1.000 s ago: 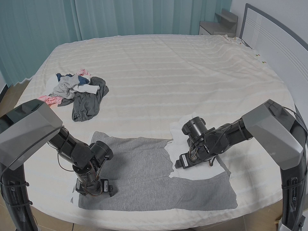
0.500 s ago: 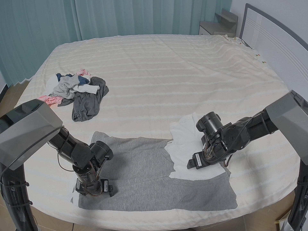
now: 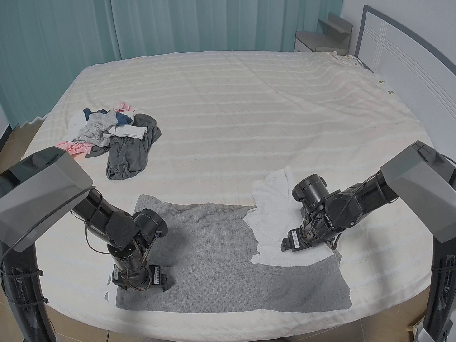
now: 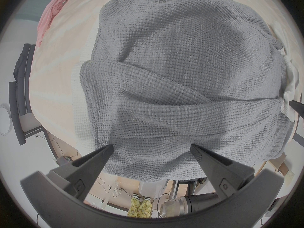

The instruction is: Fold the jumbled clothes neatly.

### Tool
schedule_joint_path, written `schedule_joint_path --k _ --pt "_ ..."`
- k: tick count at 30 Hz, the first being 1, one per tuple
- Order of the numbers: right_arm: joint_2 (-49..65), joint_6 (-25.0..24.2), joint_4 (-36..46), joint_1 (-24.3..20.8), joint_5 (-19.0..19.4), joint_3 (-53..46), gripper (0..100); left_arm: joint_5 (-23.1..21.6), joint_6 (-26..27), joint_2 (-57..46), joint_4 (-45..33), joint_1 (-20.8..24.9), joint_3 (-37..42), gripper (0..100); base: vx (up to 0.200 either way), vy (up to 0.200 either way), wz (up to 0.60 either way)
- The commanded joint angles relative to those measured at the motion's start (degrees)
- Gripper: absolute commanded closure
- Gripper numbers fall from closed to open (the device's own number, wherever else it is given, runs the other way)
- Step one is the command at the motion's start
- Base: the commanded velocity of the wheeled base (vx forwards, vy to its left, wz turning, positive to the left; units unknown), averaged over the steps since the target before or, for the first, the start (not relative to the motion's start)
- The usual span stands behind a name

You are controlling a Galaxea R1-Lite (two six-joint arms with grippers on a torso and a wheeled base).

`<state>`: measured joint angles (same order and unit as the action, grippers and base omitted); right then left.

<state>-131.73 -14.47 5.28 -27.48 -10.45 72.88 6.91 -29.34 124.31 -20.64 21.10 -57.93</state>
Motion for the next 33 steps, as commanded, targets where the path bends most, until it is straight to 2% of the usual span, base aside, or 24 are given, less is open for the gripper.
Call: schedule_joint_path --k 1,8,18,25,33 --pt "-3.9 -0.1 -0.8 -0.2 -0.5 1.0 0 0.0 0.0 0.1 0.0 0.0 0.0 0 0.0 0.0 0.0" --pt "-0.3 -0.3 -0.4 0.0 -0.5 0.9 0 0.0 -0.1 0.1 0.1 0.0 0.1 0 0.0 0.0 0.0" --pt "7.5 -0.2 -0.4 1.7 -0.5 -5.3 0 0.0 -0.1 0.1 0.2 0.1 0.1 0 0.0 0.0 0.0" --pt "5.6 -0.1 -0.9 4.6 -0.5 -5.6 0 0.0 -0.2 0.1 0.2 0.1 0.2 0 0.0 0.0 0.0" --pt "-2.0 -0.1 -5.5 5.1 -0.6 -4.6 0 0.0 -0.2 0.1 0.2 0.2 0.2 0 0.0 0.0 0.0"
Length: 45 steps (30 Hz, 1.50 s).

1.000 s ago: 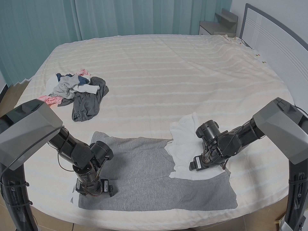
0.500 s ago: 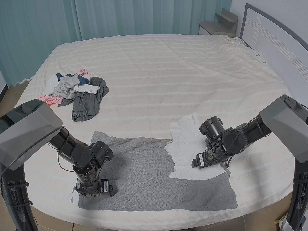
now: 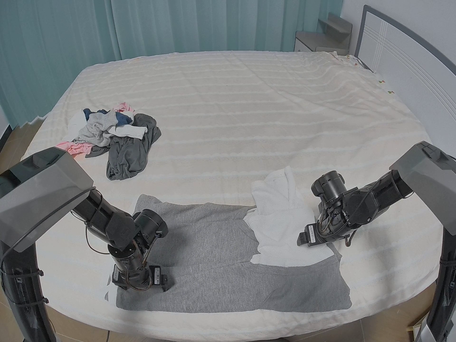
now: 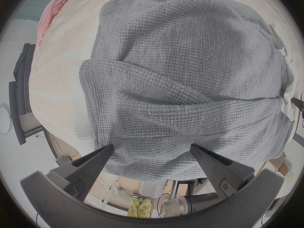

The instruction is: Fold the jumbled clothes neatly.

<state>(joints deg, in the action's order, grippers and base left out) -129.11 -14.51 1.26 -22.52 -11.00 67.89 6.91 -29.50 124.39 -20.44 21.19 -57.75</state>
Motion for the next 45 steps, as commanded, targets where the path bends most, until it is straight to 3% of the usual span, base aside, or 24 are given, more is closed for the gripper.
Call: schedule_joint_path --k 1,14,22,29,30,32,36,40,41,45 --pt "-4.7 -0.1 -1.5 0.1 -0.1 0.4 0 0.0 0.0 0.1 0.0 0.1 0.0 0 0.0 0.0 0.0" --pt "2.6 -0.4 -1.7 0.8 -0.8 -1.0 0 0.0 0.0 0.1 0.0 0.1 0.0 0 0.0 0.0 0.0" --pt "9.8 -0.4 -2.7 2.0 1.7 -3.8 0 0.0 -0.3 0.1 0.1 0.3 0.0 0 0.0 0.0 0.0" --pt "9.5 0.4 -21.4 6.2 21.9 -7.9 0 0.1 -0.3 0.1 0.1 0.3 0.0 0 0.0 0.0 0.0" --pt "9.4 0.4 -21.7 6.3 22.3 -7.9 0 0.1 -0.3 0.1 0.1 0.3 0.0 0 0.0 0.0 0.0" --pt "8.2 1.5 -26.8 8.0 27.8 -9.8 0 0.1 -0.3 0.1 0.1 0.3 0.0 0 0.0 0.0 0.0" --pt "4.8 5.8 -30.0 10.2 30.7 -10.3 0 0.0 -0.3 0.1 0.1 0.3 0.1 0 0.0 0.0 0.0" --pt "3.3 7.9 -30.1 10.8 35.1 -10.3 0 0.0 -0.4 0.1 0.4 0.3 0.1 0 0.0 0.0 0.0" --pt "2.5 8.3 -30.1 10.8 37.6 -10.3 0 0.0 -0.4 0.1 1.0 0.3 0.5 0 0.0 0.0 0.0" --pt "0.9 8.4 -30.3 10.7 38.6 -9.3 0 0.1 -0.4 0.1 2.4 0.3 1.3 0 0.0 0.0 0.0"
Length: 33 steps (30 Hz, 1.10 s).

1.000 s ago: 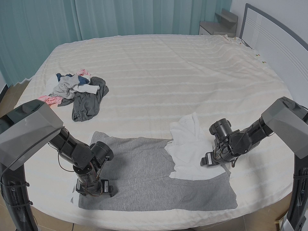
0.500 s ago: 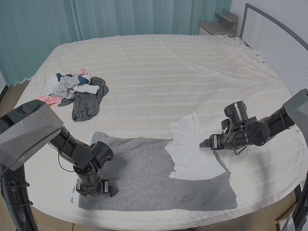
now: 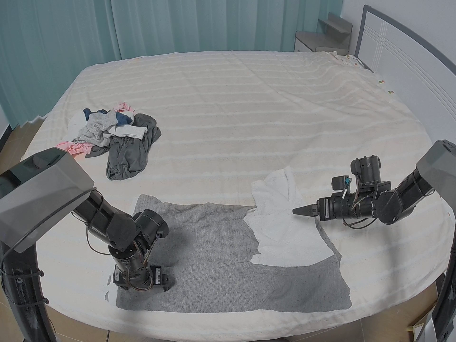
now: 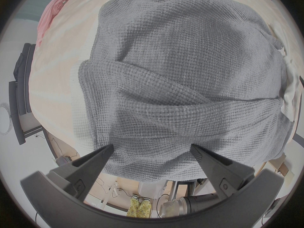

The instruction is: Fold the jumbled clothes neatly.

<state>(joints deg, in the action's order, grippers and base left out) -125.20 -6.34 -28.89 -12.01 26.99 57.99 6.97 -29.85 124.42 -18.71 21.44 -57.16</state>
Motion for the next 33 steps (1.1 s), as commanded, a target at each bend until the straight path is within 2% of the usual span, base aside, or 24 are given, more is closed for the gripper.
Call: schedule_joint_path --k 1,8,16,17,33 --pt "-3.5 0.2 -0.3 0.0 0.7 1.3 0 0.1 0.0 0.0 0.9 0.0 0.7 0 0.0 0.0 0.0" --pt "-5.2 0.1 -0.1 -0.8 0.9 4.3 0 0.1 0.0 0.0 0.9 0.0 0.7 0 0.0 0.0 0.0" --pt "-4.4 0.2 -0.1 -2.5 0.9 2.6 0 0.1 -0.1 0.0 0.9 0.0 0.7 0 0.0 0.0 0.0" --pt "-4.3 0.2 -0.1 -2.5 0.9 2.4 100 0.1 -0.2 0.0 0.9 0.0 0.7 0 0.0 0.0 0.0" --pt "-0.5 0.4 -0.2 -1.4 0.5 -0.5 100 0.1 -0.8 0.0 1.2 0.2 0.7 0 0.0 0.0 0.0"
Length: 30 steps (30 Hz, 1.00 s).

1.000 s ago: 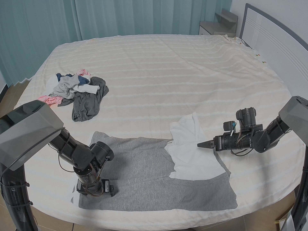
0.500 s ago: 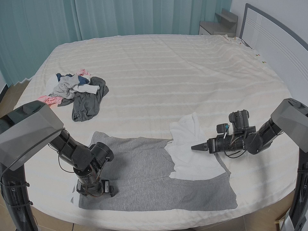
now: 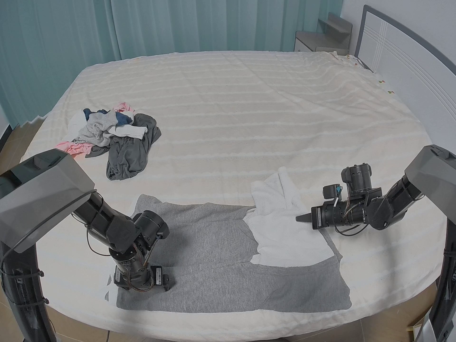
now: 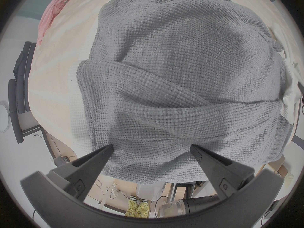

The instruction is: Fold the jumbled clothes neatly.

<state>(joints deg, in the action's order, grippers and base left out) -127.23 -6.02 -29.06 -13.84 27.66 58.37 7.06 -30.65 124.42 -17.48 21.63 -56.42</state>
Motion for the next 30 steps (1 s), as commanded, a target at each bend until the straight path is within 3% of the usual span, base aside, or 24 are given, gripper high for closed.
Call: schedule_joint_path --k 1,12,18,30 --pt "1.5 0.0 0.0 0.6 -0.2 -0.9 100 0.1 0.0 0.1 0.0 0.0 0.0 0 0.0 0.0 0.0" --pt "1.9 1.5 -1.8 0.7 -0.8 -4.7 100 0.1 0.0 0.1 0.0 0.1 0.0 0 0.0 0.0 0.0" --pt "0.5 1.5 -9.1 0.2 -7.0 -5.4 100 0.1 0.0 0.1 0.0 0.1 0.0 0 0.0 0.0 0.0" --pt "1.6 1.4 -9.5 -1.1 -7.2 -8.6 100 0.1 0.0 0.1 0.0 0.1 0.0 0 0.0 0.0 0.0"
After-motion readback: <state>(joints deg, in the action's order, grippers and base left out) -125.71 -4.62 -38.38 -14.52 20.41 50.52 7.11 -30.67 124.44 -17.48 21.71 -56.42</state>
